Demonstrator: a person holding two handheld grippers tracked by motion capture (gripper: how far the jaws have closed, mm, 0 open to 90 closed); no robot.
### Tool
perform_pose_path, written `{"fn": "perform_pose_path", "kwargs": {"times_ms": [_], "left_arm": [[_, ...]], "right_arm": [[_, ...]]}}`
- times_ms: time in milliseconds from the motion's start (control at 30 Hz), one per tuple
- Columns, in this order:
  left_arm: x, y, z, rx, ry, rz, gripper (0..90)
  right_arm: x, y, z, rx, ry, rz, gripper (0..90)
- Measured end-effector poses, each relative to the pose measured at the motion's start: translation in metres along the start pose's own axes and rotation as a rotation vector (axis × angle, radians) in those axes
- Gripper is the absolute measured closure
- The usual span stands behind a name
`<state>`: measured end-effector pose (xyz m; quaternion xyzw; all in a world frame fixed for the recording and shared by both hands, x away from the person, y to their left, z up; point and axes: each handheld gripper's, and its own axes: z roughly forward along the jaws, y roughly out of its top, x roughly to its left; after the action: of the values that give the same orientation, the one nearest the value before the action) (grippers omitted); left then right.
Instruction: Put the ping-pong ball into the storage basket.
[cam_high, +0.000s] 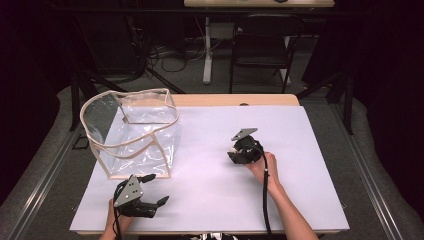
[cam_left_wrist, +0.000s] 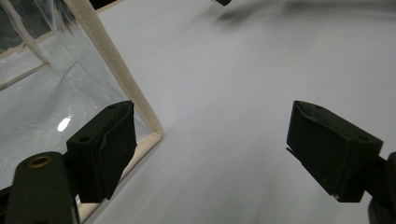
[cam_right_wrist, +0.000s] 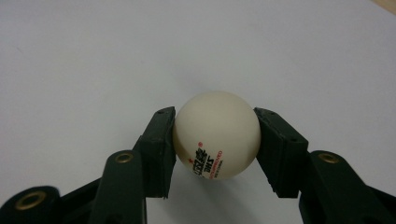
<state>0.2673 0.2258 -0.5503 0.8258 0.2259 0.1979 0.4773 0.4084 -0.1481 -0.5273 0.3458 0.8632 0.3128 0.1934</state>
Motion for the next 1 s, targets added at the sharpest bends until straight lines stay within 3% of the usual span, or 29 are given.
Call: {"fn": "perform_pose_path", "kwargs": {"times_ms": [1000], "left_arm": [[-0.001, 0.000, 0.001, 0.001, -0.003, 0.002, 16.2]], "right_arm": [[0.010, 0.017, -0.037, -0.063, -0.013, -0.022, 50.9]]}}
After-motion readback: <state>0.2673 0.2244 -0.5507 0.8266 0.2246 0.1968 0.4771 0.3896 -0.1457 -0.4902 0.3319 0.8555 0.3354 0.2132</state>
